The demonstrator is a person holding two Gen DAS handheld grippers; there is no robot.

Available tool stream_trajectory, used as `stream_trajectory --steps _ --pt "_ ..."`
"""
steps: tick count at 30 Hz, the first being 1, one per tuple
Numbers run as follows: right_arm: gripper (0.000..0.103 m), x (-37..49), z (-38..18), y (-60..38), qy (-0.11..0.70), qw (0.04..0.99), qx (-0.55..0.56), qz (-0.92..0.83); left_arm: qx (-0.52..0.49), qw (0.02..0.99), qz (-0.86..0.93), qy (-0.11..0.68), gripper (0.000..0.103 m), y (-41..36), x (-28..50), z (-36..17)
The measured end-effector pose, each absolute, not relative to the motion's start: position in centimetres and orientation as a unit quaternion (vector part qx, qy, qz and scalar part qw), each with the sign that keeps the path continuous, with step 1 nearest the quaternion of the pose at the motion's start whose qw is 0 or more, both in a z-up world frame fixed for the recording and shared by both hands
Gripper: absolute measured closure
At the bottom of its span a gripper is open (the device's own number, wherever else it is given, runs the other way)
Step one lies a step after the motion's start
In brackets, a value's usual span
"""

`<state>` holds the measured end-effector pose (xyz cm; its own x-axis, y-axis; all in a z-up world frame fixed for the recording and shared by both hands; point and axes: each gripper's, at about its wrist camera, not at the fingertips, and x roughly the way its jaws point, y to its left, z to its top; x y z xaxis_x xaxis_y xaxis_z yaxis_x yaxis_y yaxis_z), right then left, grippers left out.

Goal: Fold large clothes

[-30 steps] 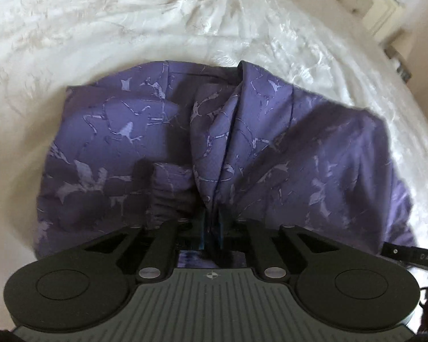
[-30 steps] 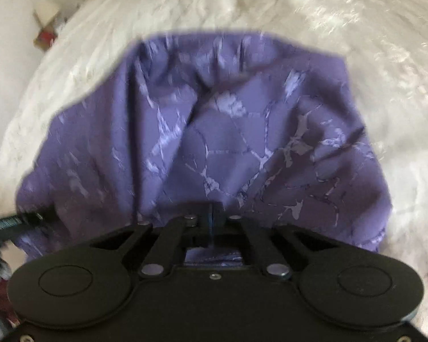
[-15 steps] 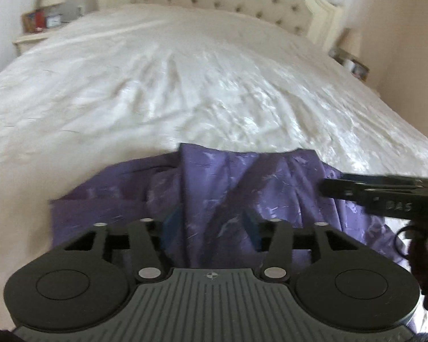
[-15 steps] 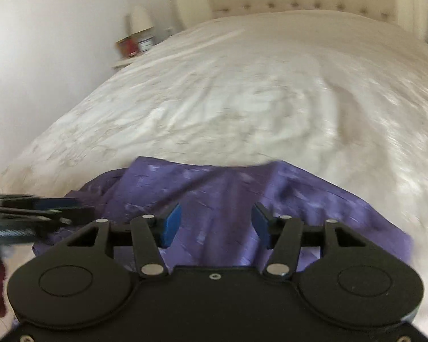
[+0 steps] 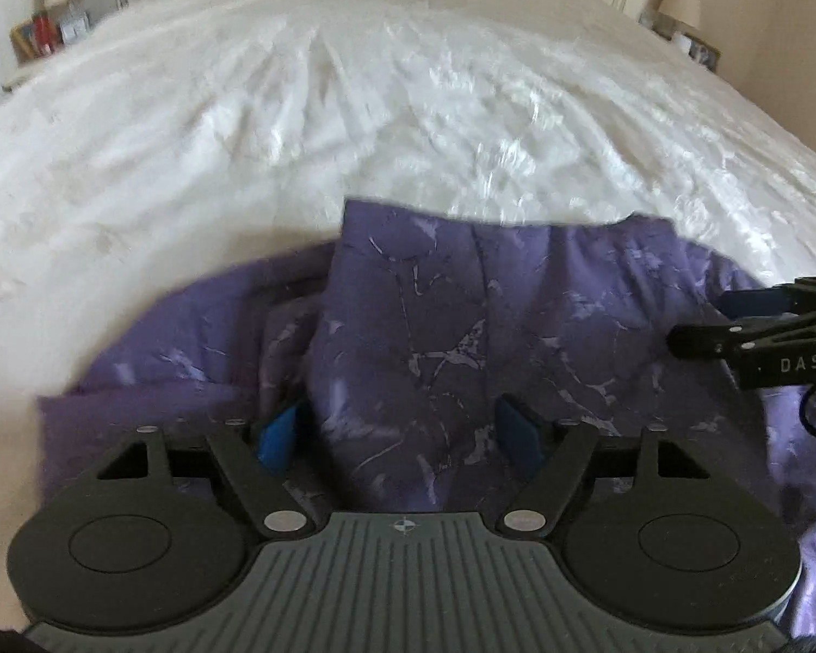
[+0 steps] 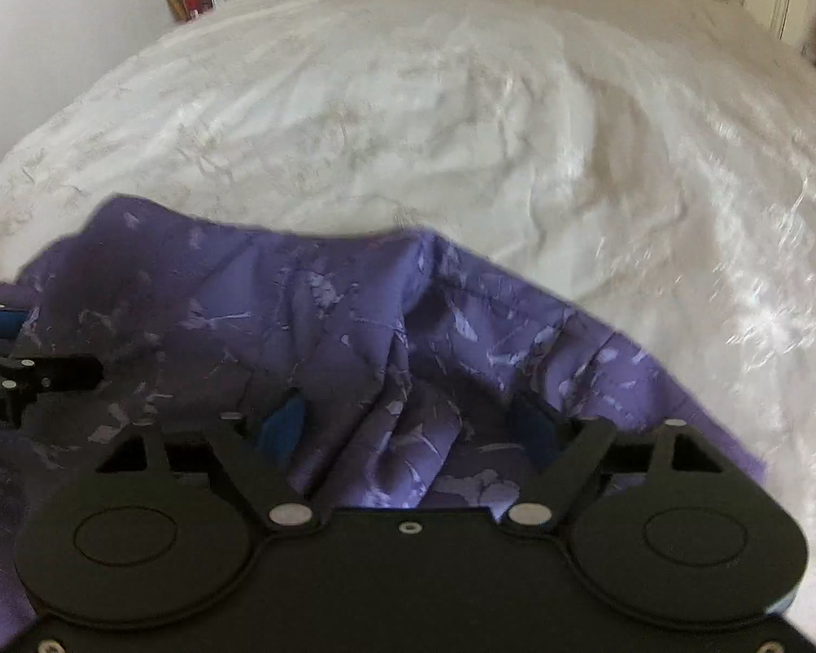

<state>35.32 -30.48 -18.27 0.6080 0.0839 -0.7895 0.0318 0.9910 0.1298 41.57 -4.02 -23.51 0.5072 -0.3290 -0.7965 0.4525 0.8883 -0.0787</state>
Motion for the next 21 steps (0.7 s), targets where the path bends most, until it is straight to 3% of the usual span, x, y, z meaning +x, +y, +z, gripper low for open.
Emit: stream_trajectory --steps 6,11,15,21 --pt "0.020 30.2 -13.6 -28.1 0.380 0.919 0.098 0.043 0.080 0.886 -0.238 0.389 0.028 -3.4 36.7 -20.2" --pt "0.021 28.3 -17.5 -24.2 0.453 0.890 0.007 0.048 0.196 0.850 -0.239 0.427 0.024 -5.3 34.1 -24.7" --pt "0.011 27.2 -20.3 -24.4 0.446 0.895 -0.011 0.024 0.140 0.854 -0.236 0.443 0.017 -3.8 34.7 -26.7" --pt "0.008 27.8 -19.7 -24.8 0.462 0.887 0.002 0.016 0.138 0.847 -0.238 0.454 0.017 -4.1 35.1 -25.8"
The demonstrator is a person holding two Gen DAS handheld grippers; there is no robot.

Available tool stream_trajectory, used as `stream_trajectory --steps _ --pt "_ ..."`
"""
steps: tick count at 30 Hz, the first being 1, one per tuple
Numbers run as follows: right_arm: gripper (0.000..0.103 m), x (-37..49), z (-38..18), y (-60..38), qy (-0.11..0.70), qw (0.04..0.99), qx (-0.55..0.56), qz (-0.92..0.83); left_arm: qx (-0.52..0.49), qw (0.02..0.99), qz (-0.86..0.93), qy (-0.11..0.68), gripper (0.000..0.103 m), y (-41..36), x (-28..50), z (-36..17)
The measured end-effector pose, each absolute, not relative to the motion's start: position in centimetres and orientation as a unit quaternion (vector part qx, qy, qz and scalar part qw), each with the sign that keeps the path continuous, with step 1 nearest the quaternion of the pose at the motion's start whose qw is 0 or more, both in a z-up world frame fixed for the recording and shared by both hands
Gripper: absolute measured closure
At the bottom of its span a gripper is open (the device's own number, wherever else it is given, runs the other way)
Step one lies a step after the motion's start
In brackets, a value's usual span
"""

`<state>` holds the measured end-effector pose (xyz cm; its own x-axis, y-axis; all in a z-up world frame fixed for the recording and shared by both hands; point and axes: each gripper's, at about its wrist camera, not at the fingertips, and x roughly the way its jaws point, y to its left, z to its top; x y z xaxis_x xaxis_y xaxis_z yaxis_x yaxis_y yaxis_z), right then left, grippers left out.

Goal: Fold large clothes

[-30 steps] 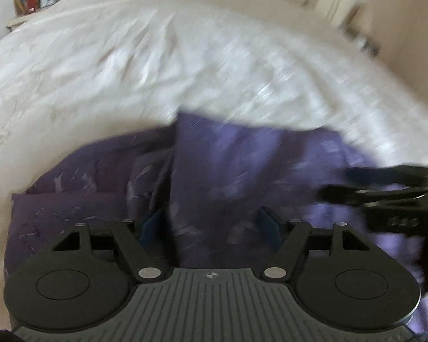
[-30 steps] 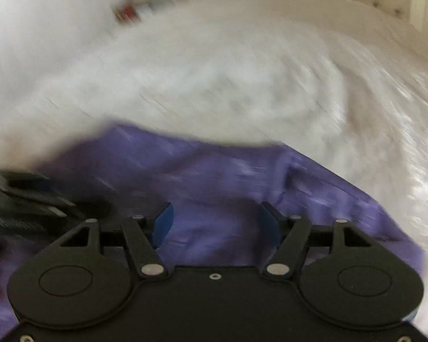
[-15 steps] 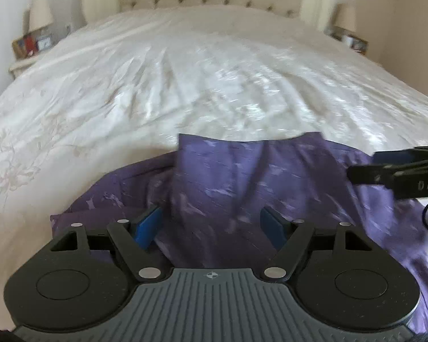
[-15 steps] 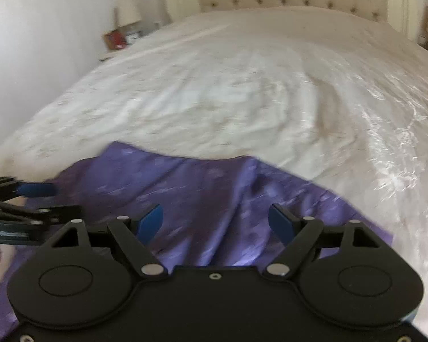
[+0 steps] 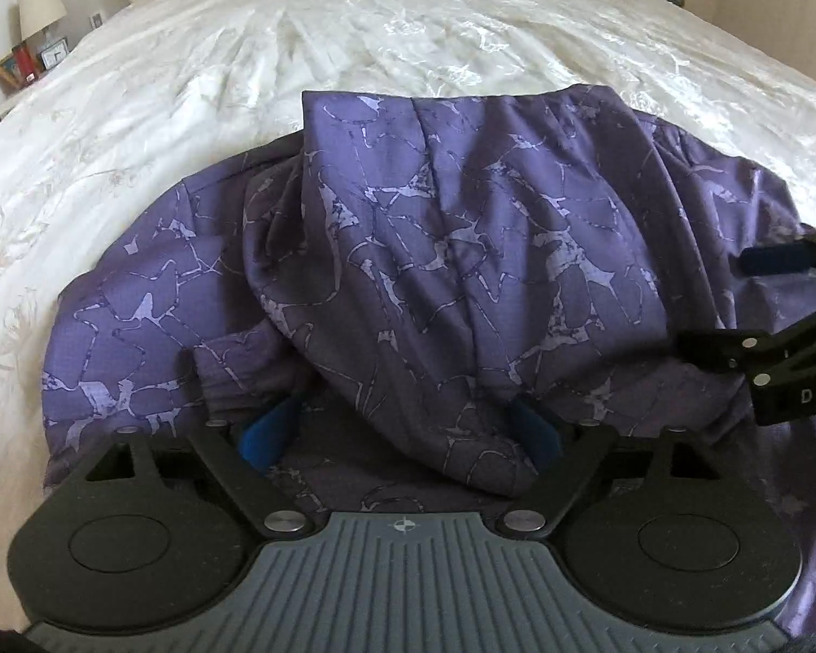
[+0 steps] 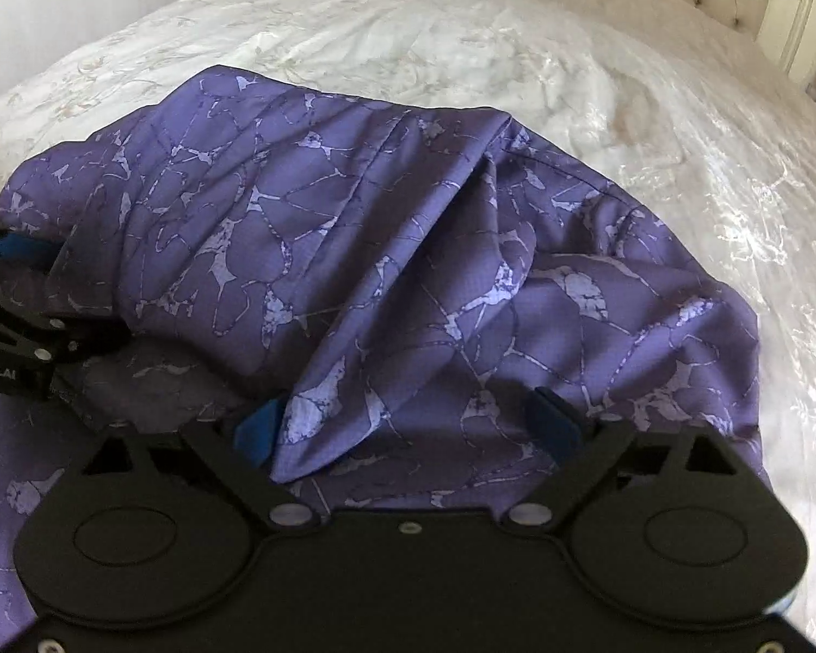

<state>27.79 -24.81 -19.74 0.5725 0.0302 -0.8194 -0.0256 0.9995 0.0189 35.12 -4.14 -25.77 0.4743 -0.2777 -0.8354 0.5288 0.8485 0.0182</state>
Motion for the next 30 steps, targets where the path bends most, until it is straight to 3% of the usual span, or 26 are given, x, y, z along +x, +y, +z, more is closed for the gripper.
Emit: stream_trajectory --steps 12,23,30 --pt "0.007 22.8 -15.4 -26.8 0.461 0.883 0.089 -0.004 0.109 0.866 -0.212 0.439 0.011 0.8 29.6 -21.4" --pt "0.007 12.2 -16.2 -27.0 0.519 0.846 0.105 -0.066 0.130 0.837 -0.178 0.501 0.011 9.3 22.4 -23.1" --pt "0.002 6.2 -17.9 -27.0 0.562 0.808 0.127 -0.124 0.069 0.820 -0.169 0.542 0.005 13.2 18.9 -25.0"
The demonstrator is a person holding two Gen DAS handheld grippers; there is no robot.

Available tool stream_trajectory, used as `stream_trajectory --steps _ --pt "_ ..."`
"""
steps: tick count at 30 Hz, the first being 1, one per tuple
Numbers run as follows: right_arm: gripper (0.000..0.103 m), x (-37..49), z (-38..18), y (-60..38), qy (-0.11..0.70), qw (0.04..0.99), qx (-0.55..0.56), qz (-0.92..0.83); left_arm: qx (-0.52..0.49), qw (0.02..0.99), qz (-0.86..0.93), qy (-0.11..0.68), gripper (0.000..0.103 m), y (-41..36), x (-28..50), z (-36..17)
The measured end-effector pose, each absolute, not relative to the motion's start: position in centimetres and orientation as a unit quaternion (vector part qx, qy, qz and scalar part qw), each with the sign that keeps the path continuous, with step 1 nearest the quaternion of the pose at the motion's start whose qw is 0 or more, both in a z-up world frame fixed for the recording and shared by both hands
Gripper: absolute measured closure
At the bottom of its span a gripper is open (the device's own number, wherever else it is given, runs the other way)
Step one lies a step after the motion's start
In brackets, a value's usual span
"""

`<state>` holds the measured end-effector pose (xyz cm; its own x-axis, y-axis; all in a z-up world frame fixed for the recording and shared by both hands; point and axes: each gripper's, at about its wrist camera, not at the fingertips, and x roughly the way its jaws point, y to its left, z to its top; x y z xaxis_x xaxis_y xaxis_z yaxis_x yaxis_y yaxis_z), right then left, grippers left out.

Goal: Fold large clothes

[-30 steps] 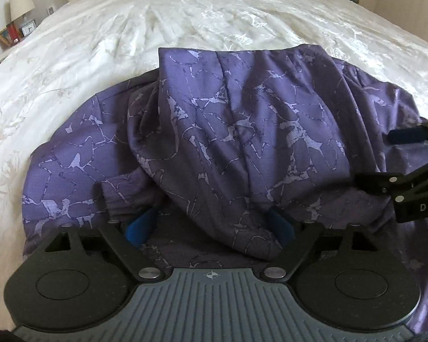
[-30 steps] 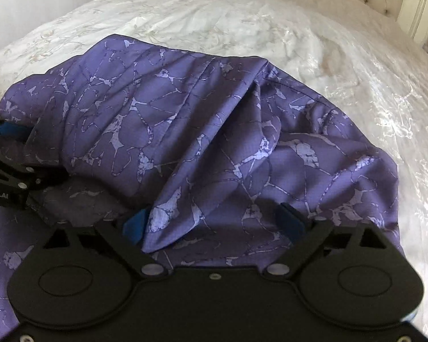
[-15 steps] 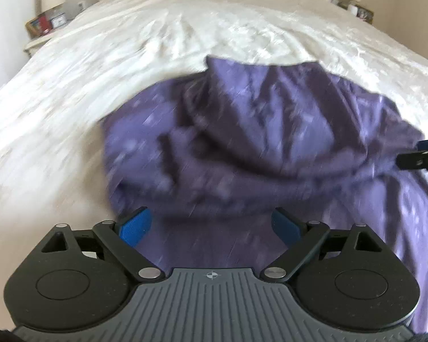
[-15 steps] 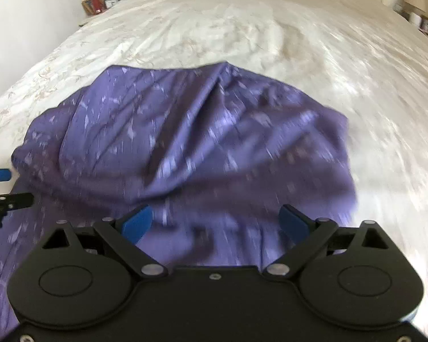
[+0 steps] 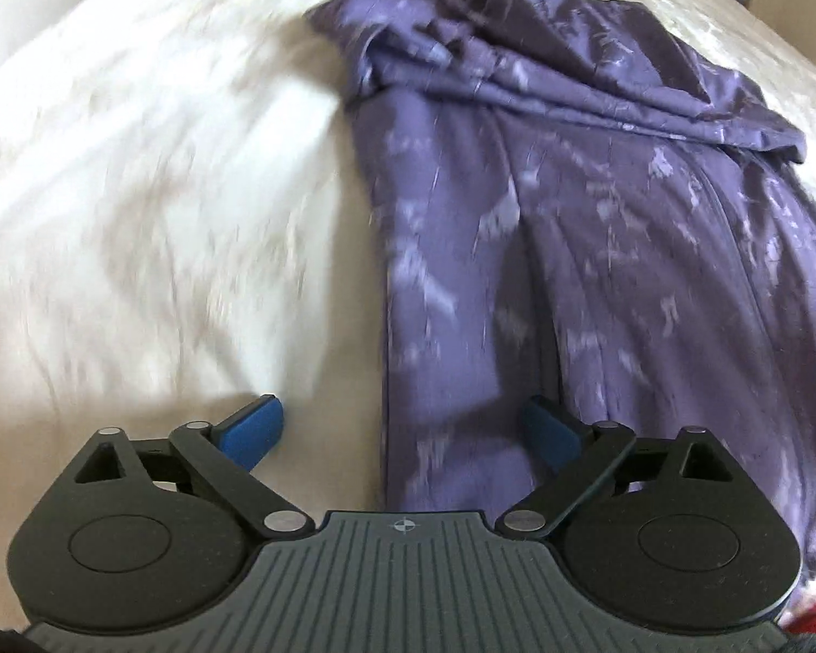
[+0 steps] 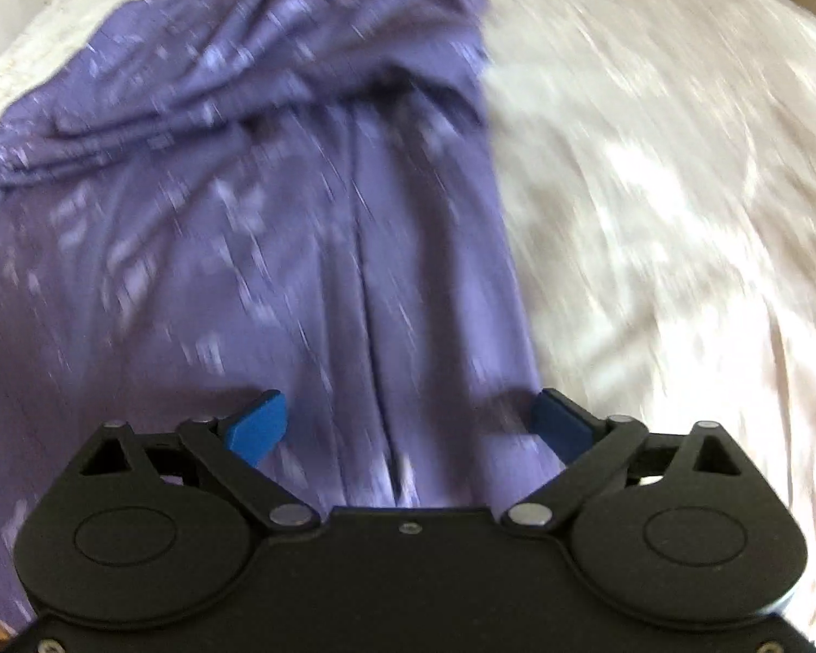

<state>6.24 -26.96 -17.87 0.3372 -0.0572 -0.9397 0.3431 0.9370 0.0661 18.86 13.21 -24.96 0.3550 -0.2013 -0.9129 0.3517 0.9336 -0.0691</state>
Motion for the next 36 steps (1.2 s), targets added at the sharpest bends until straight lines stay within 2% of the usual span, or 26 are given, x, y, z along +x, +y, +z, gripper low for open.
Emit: stream_trajectory --steps 3,9,19,26,36 --pt "0.001 4.5 -18.5 -27.3 0.573 0.789 0.170 -0.145 0.044 0.814 -0.175 0.552 0.000 13.8 18.1 -25.5" --pt "0.001 1.9 -19.5 -27.3 0.571 0.771 0.235 -0.156 0.033 0.815 -0.182 0.549 0.000 14.1 18.2 -26.1" --pt "0.000 0.9 -19.7 -25.3 0.581 0.779 0.204 -0.123 0.026 0.827 -0.183 0.532 0.000 14.3 17.4 -26.3" --pt "0.000 0.1 -20.7 -26.5 0.572 0.788 0.210 -0.090 0.008 0.814 -0.160 0.558 0.002 14.5 17.4 -25.6" --pt "0.000 -4.2 -20.2 -27.1 0.560 0.806 0.190 -0.026 -0.025 0.831 -0.114 0.544 0.007 15.5 13.1 -24.3"
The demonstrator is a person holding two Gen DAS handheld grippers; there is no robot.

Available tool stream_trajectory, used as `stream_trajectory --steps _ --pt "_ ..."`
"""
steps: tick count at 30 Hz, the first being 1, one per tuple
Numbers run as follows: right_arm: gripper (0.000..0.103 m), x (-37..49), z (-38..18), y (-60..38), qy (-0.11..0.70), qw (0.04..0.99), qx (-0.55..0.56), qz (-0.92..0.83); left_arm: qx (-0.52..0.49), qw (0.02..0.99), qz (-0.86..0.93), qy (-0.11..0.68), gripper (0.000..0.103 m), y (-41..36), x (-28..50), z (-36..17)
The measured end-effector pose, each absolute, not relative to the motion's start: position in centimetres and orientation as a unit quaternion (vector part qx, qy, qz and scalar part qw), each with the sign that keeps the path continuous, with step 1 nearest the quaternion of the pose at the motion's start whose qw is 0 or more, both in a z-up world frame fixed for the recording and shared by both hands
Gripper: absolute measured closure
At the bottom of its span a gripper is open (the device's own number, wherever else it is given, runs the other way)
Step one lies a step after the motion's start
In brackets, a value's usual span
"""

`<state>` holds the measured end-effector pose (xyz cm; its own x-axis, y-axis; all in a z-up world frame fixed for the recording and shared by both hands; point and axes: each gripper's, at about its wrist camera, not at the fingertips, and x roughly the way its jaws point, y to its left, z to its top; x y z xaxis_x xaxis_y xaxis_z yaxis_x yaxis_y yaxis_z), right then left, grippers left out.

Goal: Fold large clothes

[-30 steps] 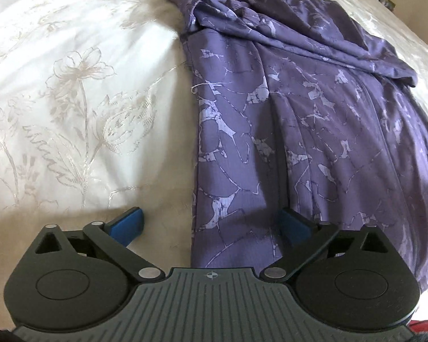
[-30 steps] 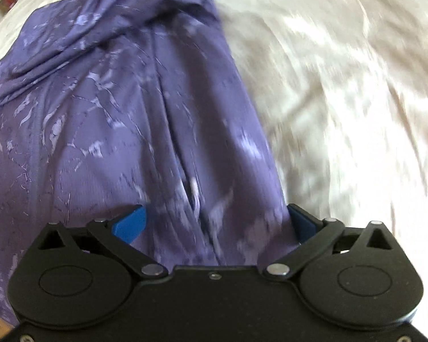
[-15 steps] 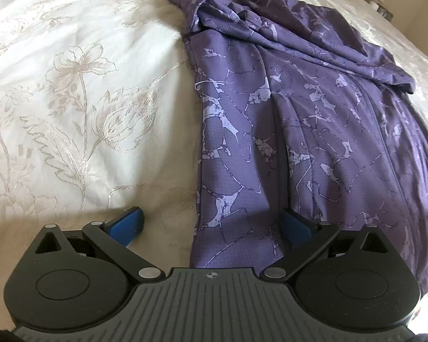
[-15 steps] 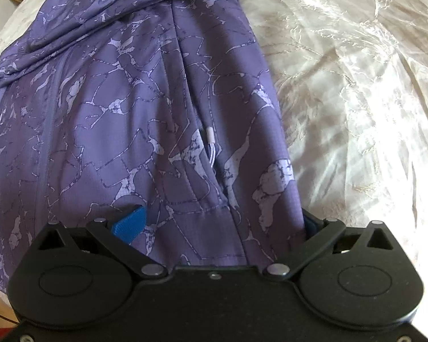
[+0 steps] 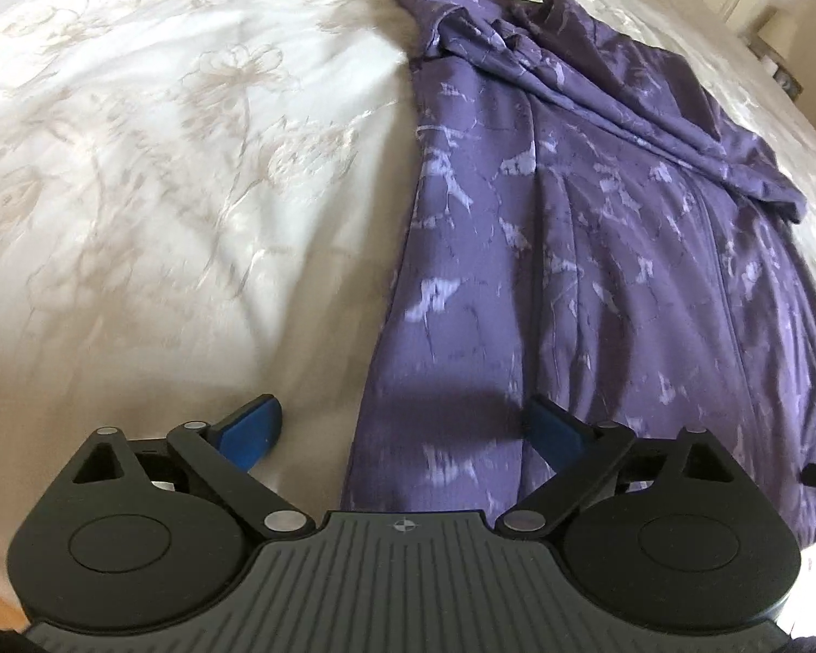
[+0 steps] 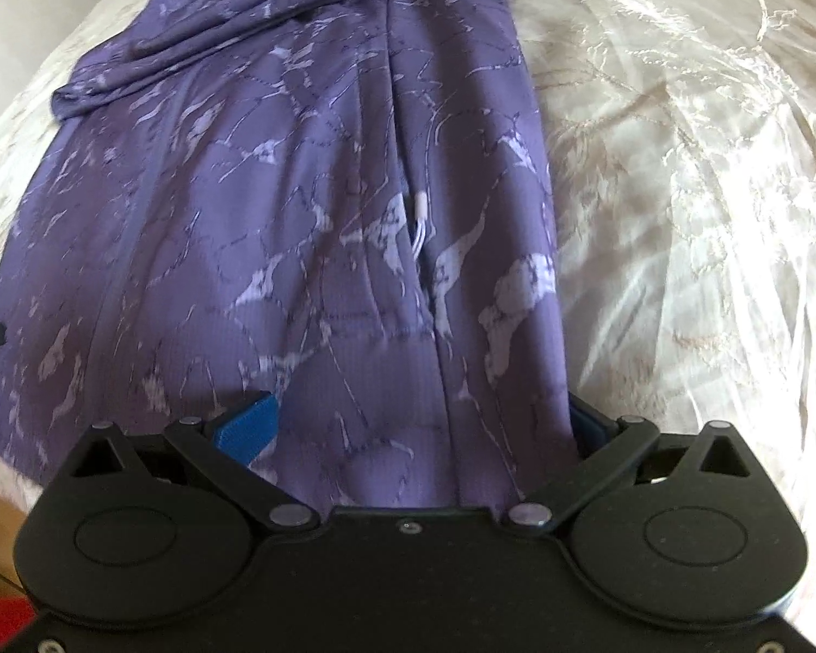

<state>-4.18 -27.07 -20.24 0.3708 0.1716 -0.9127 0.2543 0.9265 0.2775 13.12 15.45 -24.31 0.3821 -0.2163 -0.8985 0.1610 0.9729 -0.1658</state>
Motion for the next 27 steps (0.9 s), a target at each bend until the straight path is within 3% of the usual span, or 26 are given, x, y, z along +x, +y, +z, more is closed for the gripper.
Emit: stream_trajectory --steps 14,15,17,19,21,22,24,27 --pt "0.000 -8.3 -20.4 -30.1 0.539 0.805 0.246 0.024 -0.039 0.817 -0.103 0.566 0.009 14.3 10.4 -25.3" --pt "0.004 -8.5 -20.4 -30.5 0.537 0.803 0.258 0.021 -0.044 0.817 -0.102 0.566 0.013 14.4 10.5 -25.3" --pt "0.023 -8.7 -20.2 -31.6 0.535 0.795 0.285 0.009 -0.054 0.816 -0.103 0.566 0.022 14.5 10.5 -25.1" --pt "0.057 -9.1 -20.0 -32.7 0.529 0.789 0.311 0.002 -0.062 0.816 -0.107 0.564 0.042 14.4 10.4 -24.8" --pt "0.082 -9.5 -19.6 -33.5 0.521 0.784 0.338 0.015 -0.073 0.814 -0.117 0.564 0.057 14.5 10.3 -24.4" --pt "0.084 -9.7 -19.4 -33.7 0.516 0.784 0.345 0.021 -0.082 0.813 -0.122 0.564 0.072 14.5 10.2 -24.2" --pt "0.086 -10.1 -18.6 -34.0 0.506 0.785 0.356 0.026 -0.093 0.814 -0.126 0.559 0.086 14.4 10.0 -23.5" --pt "0.087 -10.4 -17.4 -34.7 0.480 0.783 0.394 0.032 -0.124 0.820 -0.116 0.546 0.094 14.7 9.7 -22.1"
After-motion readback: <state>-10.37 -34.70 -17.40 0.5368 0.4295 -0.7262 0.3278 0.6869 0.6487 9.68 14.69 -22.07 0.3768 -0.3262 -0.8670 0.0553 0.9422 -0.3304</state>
